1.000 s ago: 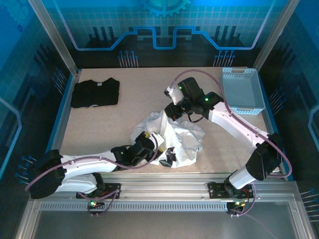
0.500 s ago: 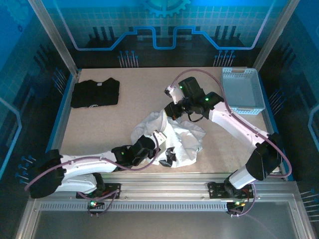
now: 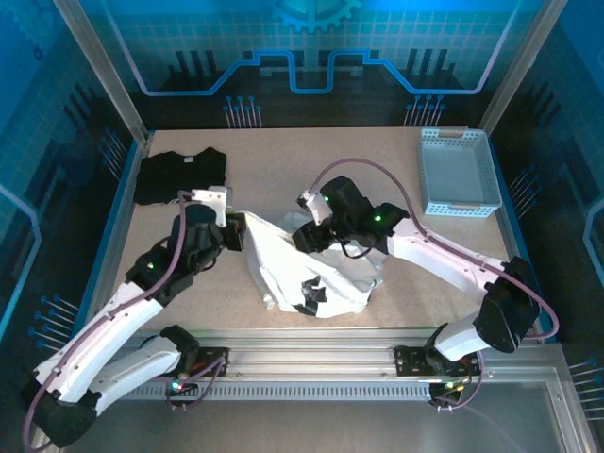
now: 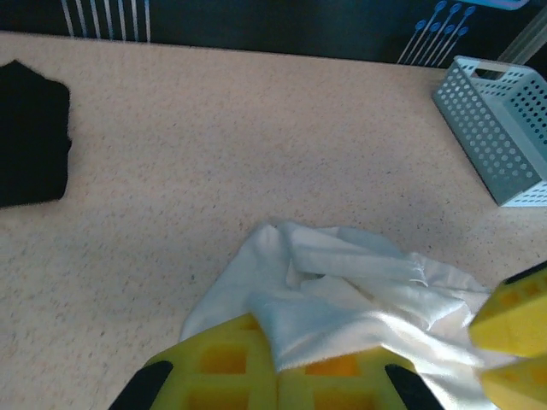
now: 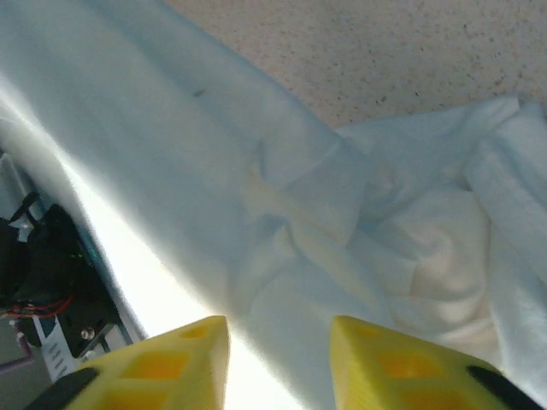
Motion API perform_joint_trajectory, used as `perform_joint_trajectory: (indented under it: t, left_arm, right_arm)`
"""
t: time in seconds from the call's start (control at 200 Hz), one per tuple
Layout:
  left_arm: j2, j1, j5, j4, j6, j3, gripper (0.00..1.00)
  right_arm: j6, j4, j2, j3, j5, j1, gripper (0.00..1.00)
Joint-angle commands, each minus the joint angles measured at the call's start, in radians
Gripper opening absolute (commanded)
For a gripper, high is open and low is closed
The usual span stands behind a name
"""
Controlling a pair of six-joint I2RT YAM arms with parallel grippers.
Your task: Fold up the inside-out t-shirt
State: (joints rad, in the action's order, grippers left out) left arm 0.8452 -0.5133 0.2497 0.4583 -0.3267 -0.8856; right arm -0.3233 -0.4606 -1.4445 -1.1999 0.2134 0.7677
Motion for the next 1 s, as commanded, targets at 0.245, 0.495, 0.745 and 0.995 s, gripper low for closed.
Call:
perform_joint_trajectory:
  t: [0.245,0.495,0.745,0.995]
  left_arm:
    - [0.039,0.217,-0.23,0.193,-0.025,-0.122,0.0]
    - [0.055,0.254,-0.315,0.171,-0.023,-0.12,0.0]
    - [0.052,0.29,-0.319,0.198,-0.011,-0.179,0.0]
    - [0.064,0.366,-0.325,0.146,-0.049,-0.318,0.0]
  right_arm:
    - [0.026,-0.138,0.062,0.171,-0.302,-0.2,0.61]
    - [0.084,-0.102,-0.227,0.08,-0.231,-0.223,0.66]
    - [0.135,-0.116,-0.201,0.002,-0.258,-0.26,0.01]
    - [0.138,-0.094,0.199,-0.09,-0.254,-0.364,0.0]
